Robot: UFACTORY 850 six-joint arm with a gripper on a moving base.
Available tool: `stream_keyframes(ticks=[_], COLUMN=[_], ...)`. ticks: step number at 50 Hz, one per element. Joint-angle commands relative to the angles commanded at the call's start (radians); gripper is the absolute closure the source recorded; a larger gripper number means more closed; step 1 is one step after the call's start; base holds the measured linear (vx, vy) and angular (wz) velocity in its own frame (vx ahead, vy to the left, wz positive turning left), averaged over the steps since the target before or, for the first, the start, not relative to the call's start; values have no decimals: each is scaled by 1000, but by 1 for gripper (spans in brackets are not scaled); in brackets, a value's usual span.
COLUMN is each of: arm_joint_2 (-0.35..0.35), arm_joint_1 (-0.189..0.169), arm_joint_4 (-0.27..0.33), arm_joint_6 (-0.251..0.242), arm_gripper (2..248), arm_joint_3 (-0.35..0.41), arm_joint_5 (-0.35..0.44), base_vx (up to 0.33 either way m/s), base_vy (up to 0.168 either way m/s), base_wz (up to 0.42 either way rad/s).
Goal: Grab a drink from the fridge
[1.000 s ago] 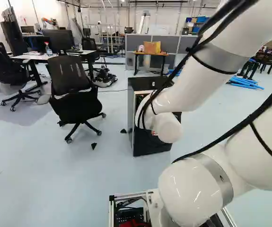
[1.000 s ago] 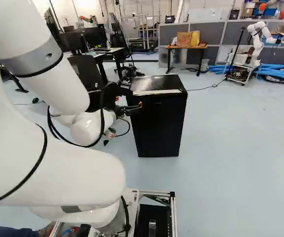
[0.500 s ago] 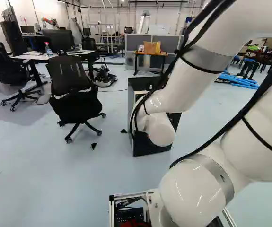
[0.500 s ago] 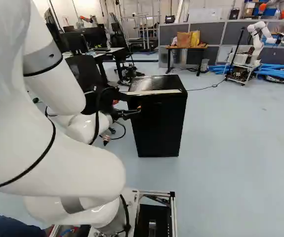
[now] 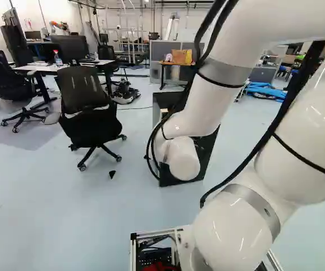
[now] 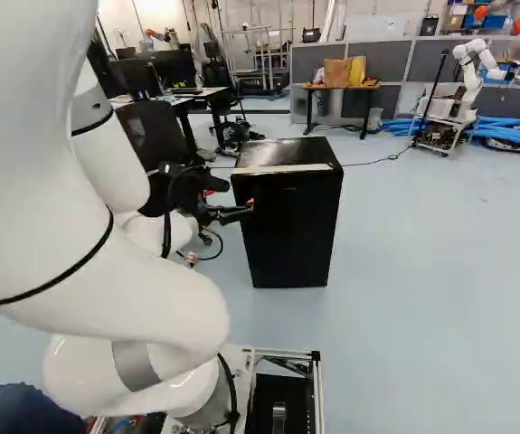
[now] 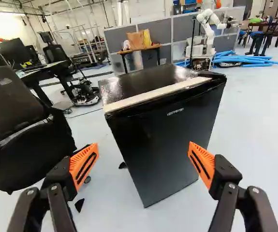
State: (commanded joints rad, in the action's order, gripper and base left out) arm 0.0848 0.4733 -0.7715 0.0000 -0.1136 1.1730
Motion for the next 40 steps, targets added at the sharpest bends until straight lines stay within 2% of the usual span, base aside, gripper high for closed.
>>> stream_keyframes(ticks=[25,40], arm_joint_2=[-165,-270], arm_joint_1=[84,124], arm_joint_4=[-3,-45], arm_joint_6=[0,0], arm_gripper=[3,3], arm_joint_3=[-80,-144], arm_joint_5=[116,158], base_vx=[0,0], base_vy=[0,0], base_wz=[0,0])
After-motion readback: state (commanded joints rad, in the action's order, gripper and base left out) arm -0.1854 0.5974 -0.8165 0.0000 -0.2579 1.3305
